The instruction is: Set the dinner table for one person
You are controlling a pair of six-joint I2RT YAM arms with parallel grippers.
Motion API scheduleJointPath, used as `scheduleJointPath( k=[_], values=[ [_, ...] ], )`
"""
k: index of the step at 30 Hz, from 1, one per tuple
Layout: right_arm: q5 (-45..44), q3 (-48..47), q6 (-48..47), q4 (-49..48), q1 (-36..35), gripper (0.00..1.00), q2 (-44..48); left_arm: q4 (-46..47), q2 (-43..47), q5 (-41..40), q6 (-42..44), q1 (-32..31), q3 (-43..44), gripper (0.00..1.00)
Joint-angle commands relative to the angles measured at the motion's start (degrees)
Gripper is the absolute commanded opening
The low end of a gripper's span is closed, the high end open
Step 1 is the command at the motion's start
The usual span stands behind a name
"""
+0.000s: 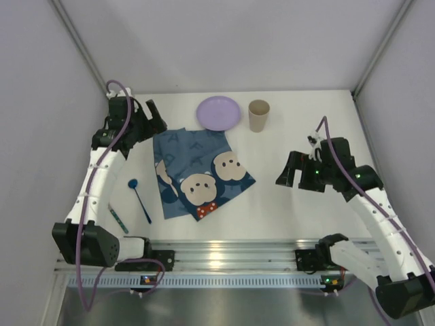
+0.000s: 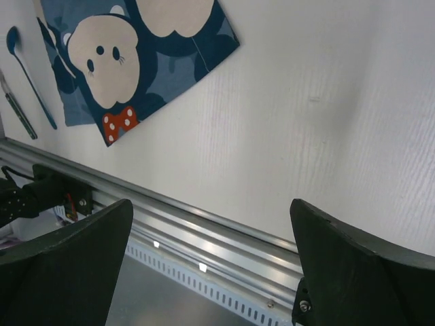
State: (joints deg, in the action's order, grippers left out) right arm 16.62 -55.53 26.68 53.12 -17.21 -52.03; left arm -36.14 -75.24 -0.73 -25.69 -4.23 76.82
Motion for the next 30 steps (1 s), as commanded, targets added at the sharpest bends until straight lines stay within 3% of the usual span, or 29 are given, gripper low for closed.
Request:
scheduleJointPath(
  k=[1, 11, 21, 30],
  values=[
    [4.64, 0.51, 0.39, -6.62, -0.72, 1.00, -3.58, -6.75, 4.92, 2.13, -3.75, -0.08, -2.09, 0.99],
    [12.73, 1.74, 2.15, -22.52, -1.33, 1.00, -22.31, -11.66, 18.98, 7.77, -10.52, -0.17, -22.66, 0.98],
    [8.61, -0.99, 3.90, -33.86, -6.08, 0.97, -42.17, -15.36, 23.39, 10.84, -10.17, -0.17, -25.22, 0.94],
    [5.97, -5.81, 7.42, -40.11, -11.26, 0.95, -52.55, -18.17, 23.39, 11.45, -8.41, -0.17, -24.70, 0.91]
  ],
)
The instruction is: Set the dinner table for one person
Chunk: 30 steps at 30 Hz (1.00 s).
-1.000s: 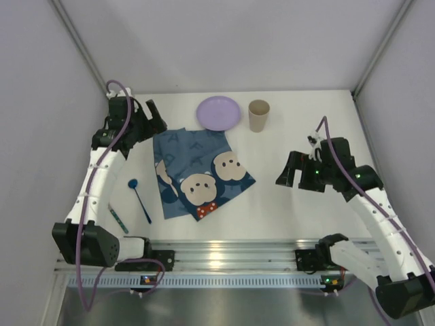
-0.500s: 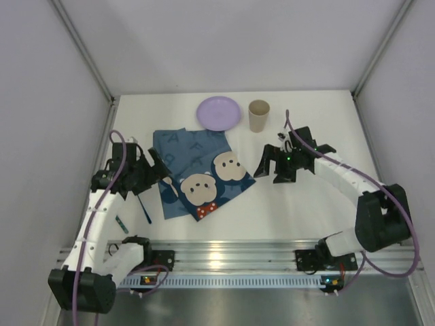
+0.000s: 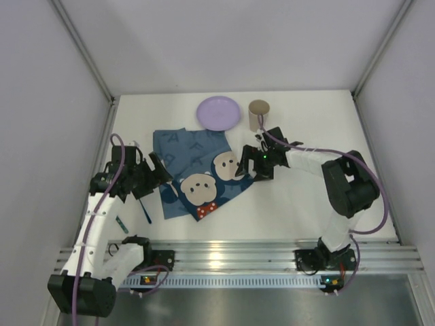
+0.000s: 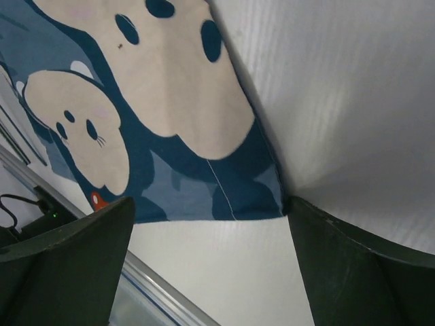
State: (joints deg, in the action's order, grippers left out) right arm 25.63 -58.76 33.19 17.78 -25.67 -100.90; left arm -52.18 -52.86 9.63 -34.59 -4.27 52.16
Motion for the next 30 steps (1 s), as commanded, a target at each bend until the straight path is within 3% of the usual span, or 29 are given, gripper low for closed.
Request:
scheduleJointPath(
  k=[1, 5, 7, 8, 13, 14, 16, 23, 30],
  values=[
    [-3.82, -3.37, 1.17, -4.86, -3.33, 0.95, -4.38, -2.31, 1.01, 1.18, 0.75, -0.12, -0.13, 0.90],
    [-3.74, -6.45, 2.32, -4.77, -5.61, 0.85, -7.72, -2.57, 0.74, 1.53, 1.19, -0.12, 0.04, 0.88],
    [-3.65, -7.33, 2.49, -4.69, -6.05, 0.67, -8.43, -2.66, 0.31, 1.71, 1.45, -0.12, -0.22, 0.85],
    [-3.74, -7.33, 2.58, -4.34, -6.14, 0.53, -8.43, -2.40, 0.04, 1.88, 1.37, -0.12, -0.57, 0.83],
    [-5.49, -5.67, 2.14, -2.75, -6.32, 0.24, -5.63, -0.90, -0.93, 1.90, -0.47, -0.21, -6.00, 0.61],
    [-5.76, -5.40, 1.88, -1.88, -6.23, 0.12, -5.01, -0.90, -0.75, 1.10, -1.00, -0.21, -6.89, 0.60],
    [-7.07, -4.87, 1.18, -0.47, -6.15, 0.01, -3.08, -0.99, -0.75, -0.74, -2.58, -0.38, -9.43, 0.60],
    [-9.28, -2.76, 0.39, 4.71, -5.79, 0.00, 4.48, -2.39, -8.04, -8.46, -6.71, -2.93, -11.82, 0.77],
    [-9.89, -2.58, -0.23, 7.00, -5.27, 0.00, 7.56, 2.87, -16.04, -10.58, -13.65, -10.66, -11.56, 0.78]
  ],
)
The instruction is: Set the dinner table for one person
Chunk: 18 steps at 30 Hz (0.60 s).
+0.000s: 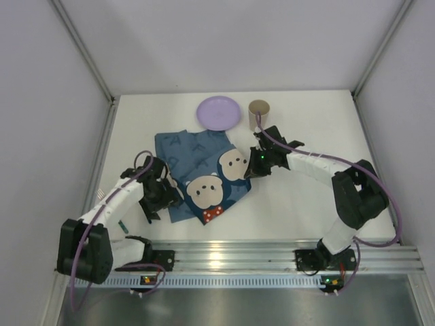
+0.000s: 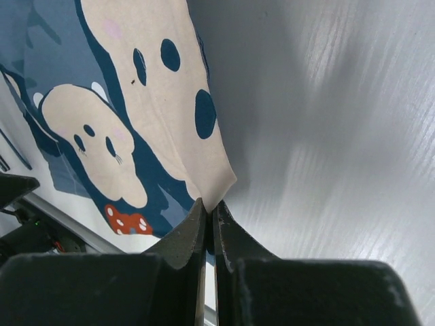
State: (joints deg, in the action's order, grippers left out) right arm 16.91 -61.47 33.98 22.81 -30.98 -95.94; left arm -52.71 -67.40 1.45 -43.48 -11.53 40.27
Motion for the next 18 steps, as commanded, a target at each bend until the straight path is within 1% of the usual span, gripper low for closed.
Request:
scheduleJointPath(
  k=[1, 2, 3, 4, 5, 6, 7, 9, 10, 13, 14, 15, 16, 17, 18],
  values=[
    [-1.00, 0.12, -1.02, 2.06, 0.22, 0.00, 2.69, 4.10, -3.42, -3.20, -5.55, -4.72, 0.33, 0.78],
    [-0.91, 0.04, -1.02, 2.24, 0.31, 0.00, 2.60, 6.63, -4.40, -3.39, -6.08, -6.73, -0.01, 0.78],
    [-0.91, -0.14, -1.10, 2.42, 0.40, 0.00, 2.60, 8.31, -5.19, -3.13, -6.69, -7.36, -0.54, 0.77],
    [-0.48, -0.14, -1.11, 2.50, 0.48, 0.00, 2.60, 9.80, -6.77, -3.04, -6.96, -8.59, -1.76, 0.75],
    [-0.38, -0.23, -1.19, 2.77, 0.48, 0.00, 2.51, 13.12, -7.57, -3.04, -7.05, -8.95, -2.30, 0.74],
    [-0.30, -0.23, -1.19, 2.86, 0.57, 0.00, 2.43, 14.20, -8.44, -3.56, -7.23, -9.30, -2.82, 0.71],
    [-0.30, -0.23, -1.37, 3.29, 0.66, 0.00, 2.43, 15.08, -10.54, -4.26, -7.32, -10.00, -3.27, 0.64],
    [-0.30, -0.31, -1.72, 3.91, 0.75, 0.00, 2.34, 17.19, -12.75, -5.14, -7.40, -10.70, -3.53, 0.57],
    [-0.30, -0.23, -1.89, 4.09, 1.01, 0.00, 2.51, 17.90, -14.59, -5.49, -7.40, -11.14, -3.97, 0.50],
    [-0.30, 0.47, -2.60, 4.79, 1.80, 0.00, 2.95, 20.89, -17.32, -5.50, -7.49, -11.41, -5.02, 0.39],
    [-0.21, 1.09, -2.95, 5.14, 2.06, 0.00, 3.39, 21.50, -17.85, -5.58, -7.58, -11.41, -5.20, 0.28],
    [-0.29, 1.44, -3.21, 5.58, 2.59, 0.00, 3.65, 21.94, -18.90, -5.76, -7.41, -11.41, -4.94, 0.22],
    [-0.38, 1.88, -3.39, 6.19, 3.64, 0.00, 4.00, 21.51, -19.26, -5.85, -7.49, -11.41, -4.59, 0.07],
    [-0.47, 3.10, -3.83, 6.54, 4.61, 0.00, 5.05, 21.16, -19.61, -6.37, -7.41, -11.41, -4.07, 0.00],
    [-0.82, 3.90, -3.92, 7.07, 6.70, 0.00, 5.76, 19.85, -19.62, -6.55, -7.40, -11.41, -3.02, 0.00]
  ],
)
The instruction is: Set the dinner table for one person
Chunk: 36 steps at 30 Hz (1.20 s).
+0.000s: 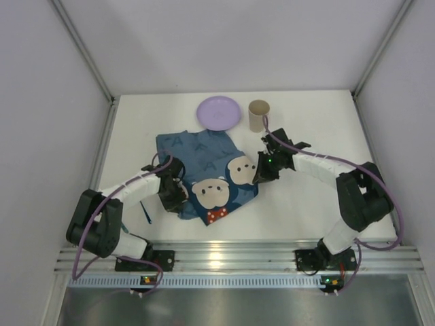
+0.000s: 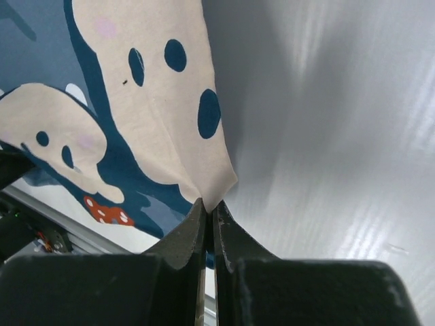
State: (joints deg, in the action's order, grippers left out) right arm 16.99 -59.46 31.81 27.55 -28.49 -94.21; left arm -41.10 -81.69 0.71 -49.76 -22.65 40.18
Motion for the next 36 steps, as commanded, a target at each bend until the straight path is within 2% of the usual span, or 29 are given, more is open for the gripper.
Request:
scheduleJointPath(
  k=[1, 7, 10, 13, 17, 20, 21, 22, 24, 25, 26, 27, 28, 29, 30, 31, 32, 36],
  values=[
    [-1.17, 2.76, -1.93, 3.03, 5.54, 0.00, 4.91, 7.45, -5.23, -6.24, -1.13, -0.28, -2.40, 0.00],
    [-4.94, 10.24, -5.61, 10.30, 18.79, 0.00, 13.61, 1.91, -2.95, -8.62, -1.04, -0.20, 0.42, 0.00],
    [-8.63, 11.73, -7.64, 15.58, 21.63, 0.00, 18.35, -0.73, -0.76, -8.36, -1.83, -0.20, 0.51, 0.00],
    [-13.03, 12.35, -5.19, 19.63, 21.72, 0.00, 22.75, -3.45, 1.88, -8.27, -3.24, -0.20, 0.07, 0.00],
    [-20.15, 11.47, 4.63, 26.75, 21.81, 0.00, 25.39, -11.00, 4.95, -10.72, -8.14, -0.20, 0.33, 0.00],
    [-28.93, 10.77, 10.61, 34.92, 22.69, 0.00, 26.79, -19.35, 12.57, -14.68, -14.20, -0.20, 2.08, 0.00],
    [-29.12, 10.86, 11.07, 35.90, 23.21, 0.00, 27.32, -21.02, 14.26, -15.03, -15.10, -0.20, 2.53, 0.00],
    [-25.73, 11.29, 10.99, 36.60, 24.26, 0.00, 27.94, -22.95, 15.84, -14.95, -15.71, -0.20, 2.88, 0.00],
    [-20.80, 13.66, 10.73, 36.52, 24.27, 0.00, 29.00, -22.89, 18.57, -10.93, -16.16, -0.20, 2.36, 0.00],
    [-15.29, 14.71, 10.47, 35.39, 24.36, 0.00, 29.09, -22.27, 19.02, -8.90, -16.16, -0.20, 1.75, 0.08],
    [-12.97, 17.25, 9.68, 34.60, 24.36, 0.13, 28.74, -21.57, 19.37, -4.79, -16.07, -0.20, 0.96, 0.20],
    [-11.12, 18.23, 9.24, 33.89, 24.36, 0.28, 28.47, -21.04, 19.90, -3.01, -15.90, -0.28, -0.79, 0.46],
    [-9.37, 19.02, 8.80, 33.28, 24.27, 0.45, 28.30, -20.43, 19.90, -1.52, -15.64, -0.28, -1.50, 0.55],
    [-9.09, 19.99, 7.75, 33.18, 24.27, 0.73, 28.12, -19.73, 19.90, 1.20, -14.50, -0.28, -1.95, 0.84],
    [-9.00, 20.09, 7.30, 33.36, 24.27, 0.88, 28.29, -19.63, 19.90, 1.75, -13.79, -0.46, -1.78, 0.98],
    [-9.08, 19.91, 6.95, 33.88, 24.27, 0.97, 28.47, -19.54, 19.64, 2.10, -13.00, -0.63, -1.25, 0.98],
    [-9.26, 18.95, 6.51, 34.41, 24.27, 1.00, 29.43, -19.46, 19.55, 2.02, -11.34, -0.64, -0.47, 0.98],
    [-9.88, 12.63, 5.10, 34.77, 24.27, 1.00, 31.46, -14.81, 16.93, -2.36, -4.92, -0.72, 6.37, 0.98]
  ],
)
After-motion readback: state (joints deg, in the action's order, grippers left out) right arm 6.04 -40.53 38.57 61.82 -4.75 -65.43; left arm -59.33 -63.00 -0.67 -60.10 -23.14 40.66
